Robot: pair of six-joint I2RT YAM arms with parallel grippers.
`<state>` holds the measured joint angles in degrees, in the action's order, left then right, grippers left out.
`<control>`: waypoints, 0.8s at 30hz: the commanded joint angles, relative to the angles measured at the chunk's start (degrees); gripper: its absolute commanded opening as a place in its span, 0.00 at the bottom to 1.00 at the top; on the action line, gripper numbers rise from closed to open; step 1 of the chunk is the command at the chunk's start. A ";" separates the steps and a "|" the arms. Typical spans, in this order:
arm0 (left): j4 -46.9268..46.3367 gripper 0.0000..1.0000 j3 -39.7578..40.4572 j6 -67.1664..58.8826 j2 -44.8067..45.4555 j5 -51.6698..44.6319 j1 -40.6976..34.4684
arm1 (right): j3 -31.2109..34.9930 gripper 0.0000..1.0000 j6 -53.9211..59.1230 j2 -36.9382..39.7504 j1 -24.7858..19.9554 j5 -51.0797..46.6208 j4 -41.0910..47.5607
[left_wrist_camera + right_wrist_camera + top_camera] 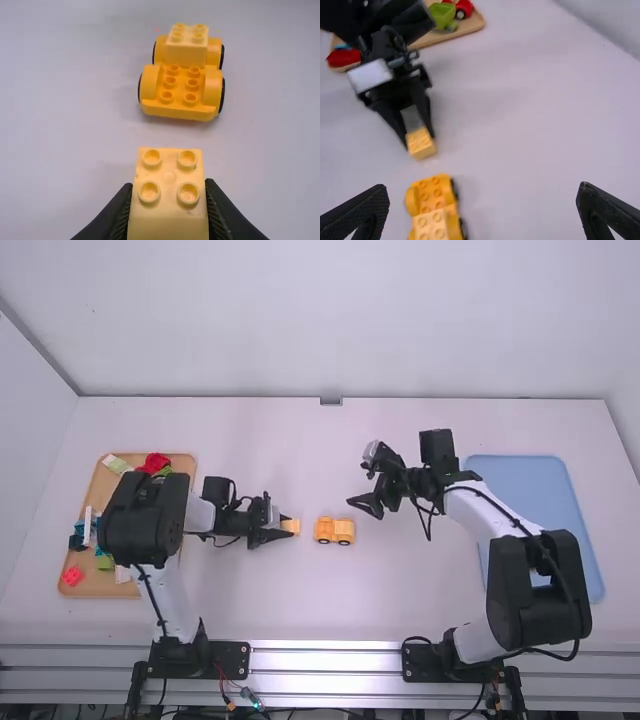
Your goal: Assemble lego blocks to make yellow taxi
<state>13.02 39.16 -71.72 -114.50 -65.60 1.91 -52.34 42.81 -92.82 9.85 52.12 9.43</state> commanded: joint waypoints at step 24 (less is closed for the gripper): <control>-0.59 0.04 6.25 11.56 3.41 4.98 -14.34 | 20.11 0.99 2.73 -20.50 6.25 4.63 -47.76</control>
<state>12.64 45.10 -60.80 -112.14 -60.07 -12.91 -32.62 46.50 -111.11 16.32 56.38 -37.43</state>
